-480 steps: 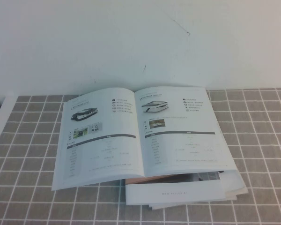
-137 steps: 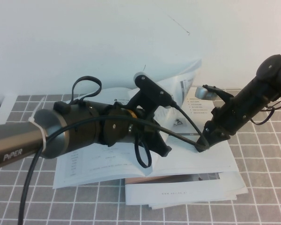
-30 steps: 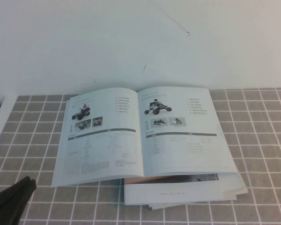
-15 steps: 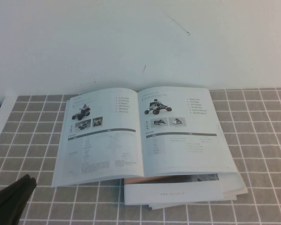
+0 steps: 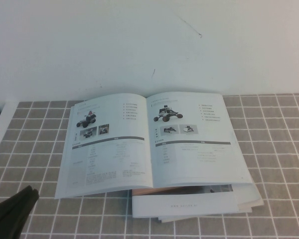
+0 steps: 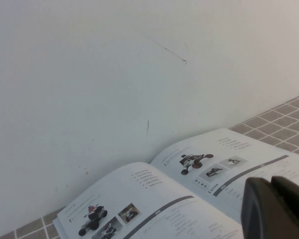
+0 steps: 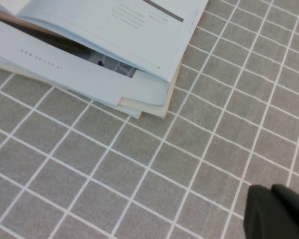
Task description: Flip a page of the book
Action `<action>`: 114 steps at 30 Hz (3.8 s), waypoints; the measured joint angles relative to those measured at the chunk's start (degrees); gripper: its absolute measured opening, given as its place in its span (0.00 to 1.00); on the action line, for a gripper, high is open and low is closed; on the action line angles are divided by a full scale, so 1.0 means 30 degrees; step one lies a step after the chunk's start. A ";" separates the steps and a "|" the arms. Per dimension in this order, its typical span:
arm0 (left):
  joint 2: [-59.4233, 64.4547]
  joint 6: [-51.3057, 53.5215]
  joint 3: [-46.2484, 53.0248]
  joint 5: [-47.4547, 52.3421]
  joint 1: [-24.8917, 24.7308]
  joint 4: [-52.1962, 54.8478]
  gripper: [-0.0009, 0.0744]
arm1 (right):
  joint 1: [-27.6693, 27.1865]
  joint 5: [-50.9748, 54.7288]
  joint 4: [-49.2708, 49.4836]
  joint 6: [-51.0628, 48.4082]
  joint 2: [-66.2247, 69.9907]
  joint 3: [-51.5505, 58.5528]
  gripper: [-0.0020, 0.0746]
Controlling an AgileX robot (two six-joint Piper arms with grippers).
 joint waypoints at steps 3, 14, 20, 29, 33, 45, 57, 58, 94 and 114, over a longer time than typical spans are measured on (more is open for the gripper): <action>0.0000 0.0000 0.0000 0.0533 0.0000 0.0000 0.01 | 0.0000 0.0000 0.0000 0.0000 0.0000 0.0000 0.02; -0.0145 0.0277 0.0219 0.0837 0.4525 -0.2935 0.01 | 0.0000 0.0000 0.0000 0.0000 0.0000 0.0000 0.02; -0.0759 0.0397 0.2929 -0.0821 0.5975 -0.4287 0.01 | 0.0000 0.0000 0.0000 0.0000 0.0000 0.0000 0.02; -0.4477 0.0023 0.3310 0.3840 0.6058 -0.4992 0.01 | 0.0000 0.0000 0.0185 0.0000 0.0000 0.0000 0.02; -0.6395 0.0305 0.3310 0.6330 0.6058 -0.6444 0.01 | 0.0000 0.0000 0.0185 0.0000 0.0000 0.0000 0.02; -0.6851 0.4990 0.3310 0.9232 0.6058 -0.8175 0.01 | 0.0000 0.0000 0.0232 0.0000 0.0000 0.0032 0.02; -0.6851 0.4661 0.3310 0.9276 0.7158 -0.7042 0.01 | 0.0000 0.0000 0.0232 0.0000 0.0000 0.0032 0.02; -0.6851 0.4661 0.3310 0.9276 0.7158 -0.7004 0.01 | 0.0000 0.0000 0.0232 0.0000 0.0000 0.0032 0.02; -0.6851 0.4306 0.3310 0.9318 0.7158 -0.6883 0.01 | 0.0000 -0.2356 0.0042 0.0000 -0.2684 0.2136 0.02; -0.6860 0.4306 0.3310 0.9376 0.7158 -0.6883 0.01 | -0.2989 -1.1720 -0.1658 0.3488 -0.7971 0.8719 0.02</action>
